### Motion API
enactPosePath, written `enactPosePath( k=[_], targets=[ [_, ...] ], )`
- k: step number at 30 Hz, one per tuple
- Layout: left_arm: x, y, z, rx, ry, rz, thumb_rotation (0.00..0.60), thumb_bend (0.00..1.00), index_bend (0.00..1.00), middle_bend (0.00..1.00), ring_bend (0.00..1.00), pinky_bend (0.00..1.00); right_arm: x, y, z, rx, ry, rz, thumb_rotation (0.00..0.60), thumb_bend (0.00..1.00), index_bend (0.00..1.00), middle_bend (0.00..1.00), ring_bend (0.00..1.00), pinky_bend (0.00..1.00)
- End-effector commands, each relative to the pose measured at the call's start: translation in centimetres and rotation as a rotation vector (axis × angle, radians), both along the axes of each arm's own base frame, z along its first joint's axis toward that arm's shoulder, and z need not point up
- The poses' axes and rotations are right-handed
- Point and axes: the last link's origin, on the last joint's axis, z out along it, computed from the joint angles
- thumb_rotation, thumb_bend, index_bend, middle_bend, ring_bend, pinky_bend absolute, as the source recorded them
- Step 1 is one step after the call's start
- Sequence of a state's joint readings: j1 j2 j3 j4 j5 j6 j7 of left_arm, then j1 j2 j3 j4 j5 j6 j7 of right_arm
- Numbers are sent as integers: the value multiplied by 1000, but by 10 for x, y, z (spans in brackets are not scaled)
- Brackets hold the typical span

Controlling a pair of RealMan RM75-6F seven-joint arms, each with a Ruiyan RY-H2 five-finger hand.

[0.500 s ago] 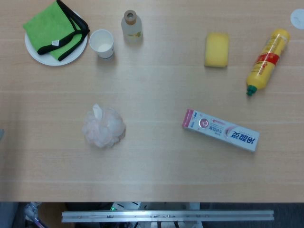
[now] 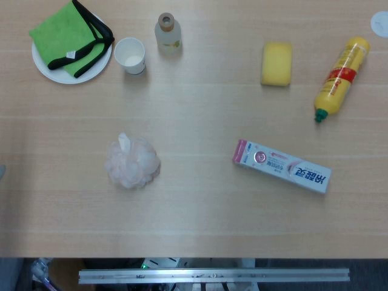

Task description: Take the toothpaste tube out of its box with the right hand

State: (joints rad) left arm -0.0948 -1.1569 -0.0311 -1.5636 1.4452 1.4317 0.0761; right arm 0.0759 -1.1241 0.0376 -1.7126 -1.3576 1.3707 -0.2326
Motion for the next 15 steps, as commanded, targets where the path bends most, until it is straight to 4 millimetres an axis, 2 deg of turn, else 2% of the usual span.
enactPosePath(
  k=[1, 15],
  targets=[
    [-1, 0, 0, 1, -2, 3, 600, 164, 136, 41, 91, 114, 2, 0, -1, 3, -18, -8, 600, 0, 331, 298, 239, 403],
    [-6, -1, -2, -8, -10, 15, 600, 164, 136, 41, 91, 114, 31, -11, -23, 53, -132, 32, 600, 0, 331, 298, 239, 403]
  ],
)
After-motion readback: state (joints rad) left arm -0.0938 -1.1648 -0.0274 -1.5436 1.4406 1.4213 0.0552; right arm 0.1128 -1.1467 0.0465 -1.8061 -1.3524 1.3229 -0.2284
